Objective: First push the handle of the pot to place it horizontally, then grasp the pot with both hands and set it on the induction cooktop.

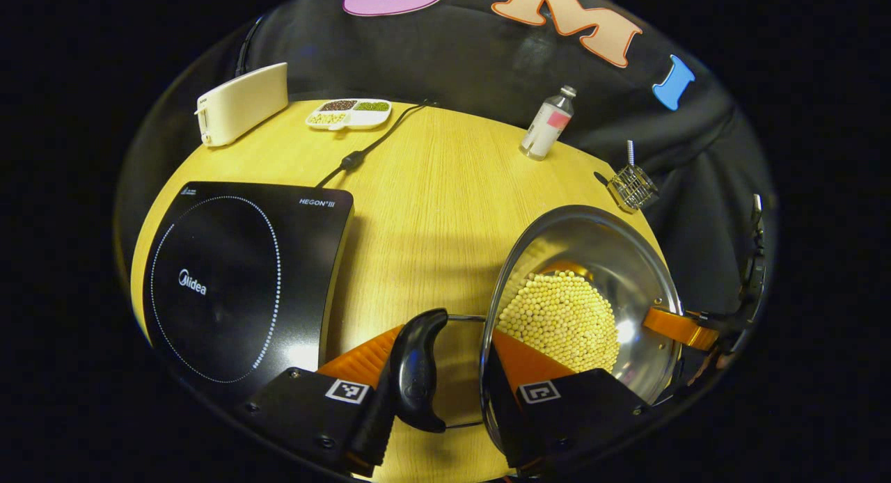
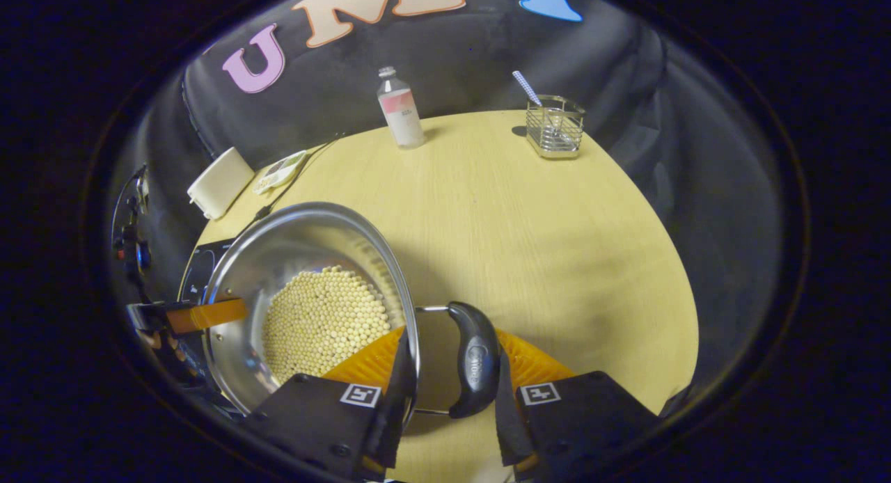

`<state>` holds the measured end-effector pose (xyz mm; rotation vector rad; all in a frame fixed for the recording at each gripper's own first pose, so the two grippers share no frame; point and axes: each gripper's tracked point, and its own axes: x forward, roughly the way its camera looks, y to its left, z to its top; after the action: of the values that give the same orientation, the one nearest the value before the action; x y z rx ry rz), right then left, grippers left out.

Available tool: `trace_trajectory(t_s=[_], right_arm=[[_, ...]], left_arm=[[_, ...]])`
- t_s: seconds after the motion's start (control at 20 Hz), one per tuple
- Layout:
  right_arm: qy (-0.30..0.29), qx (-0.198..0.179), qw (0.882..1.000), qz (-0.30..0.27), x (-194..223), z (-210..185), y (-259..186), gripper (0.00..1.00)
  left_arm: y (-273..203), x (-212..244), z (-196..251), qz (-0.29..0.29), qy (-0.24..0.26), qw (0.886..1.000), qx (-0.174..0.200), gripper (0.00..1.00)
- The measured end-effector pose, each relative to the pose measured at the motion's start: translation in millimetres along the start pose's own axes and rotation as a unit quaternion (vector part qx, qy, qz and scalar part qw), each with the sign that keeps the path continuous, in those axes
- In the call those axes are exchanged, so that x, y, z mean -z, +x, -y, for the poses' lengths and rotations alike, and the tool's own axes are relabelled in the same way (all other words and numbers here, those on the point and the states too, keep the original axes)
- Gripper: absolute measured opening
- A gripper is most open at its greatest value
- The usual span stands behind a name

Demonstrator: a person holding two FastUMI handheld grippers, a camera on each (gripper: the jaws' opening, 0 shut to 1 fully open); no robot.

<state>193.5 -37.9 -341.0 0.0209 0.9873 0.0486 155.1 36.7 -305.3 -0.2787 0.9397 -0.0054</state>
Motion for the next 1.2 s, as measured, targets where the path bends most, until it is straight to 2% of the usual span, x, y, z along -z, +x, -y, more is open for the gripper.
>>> trace_trajectory(t_s=[0.05, 0.5, 0.65, 0.95, 1.2], right_arm=[[0.000, -0.001, 1.000, 0.003, -3, -1, -4, 0.53], [-0.008, -0.009, 1.000, 0.015, -15, -3, -30, 0.53], [-0.012, -0.011, 1.000, 0.016, -14, -4, -33, 0.53], [-0.013, -0.018, 1.000, 0.016, -13, -5, -35, 0.53], [-0.007, -0.007, 1.000, 0.017, -13, -11, -37, 0.53]], left_arm=[[-3, -3, 1, 0.002, 0.000, 1.000, 0.000, 0.64], [-32, -10, 11, 0.010, -0.008, 1.000, -0.003, 0.66], [-35, -6, 11, 0.007, -0.015, 1.000, -0.003, 0.64], [-44, -8, 10, 0.013, -0.011, 1.000, -0.011, 0.66], [-42, -12, 3, 0.003, -0.005, 1.000, -0.002, 0.64]])
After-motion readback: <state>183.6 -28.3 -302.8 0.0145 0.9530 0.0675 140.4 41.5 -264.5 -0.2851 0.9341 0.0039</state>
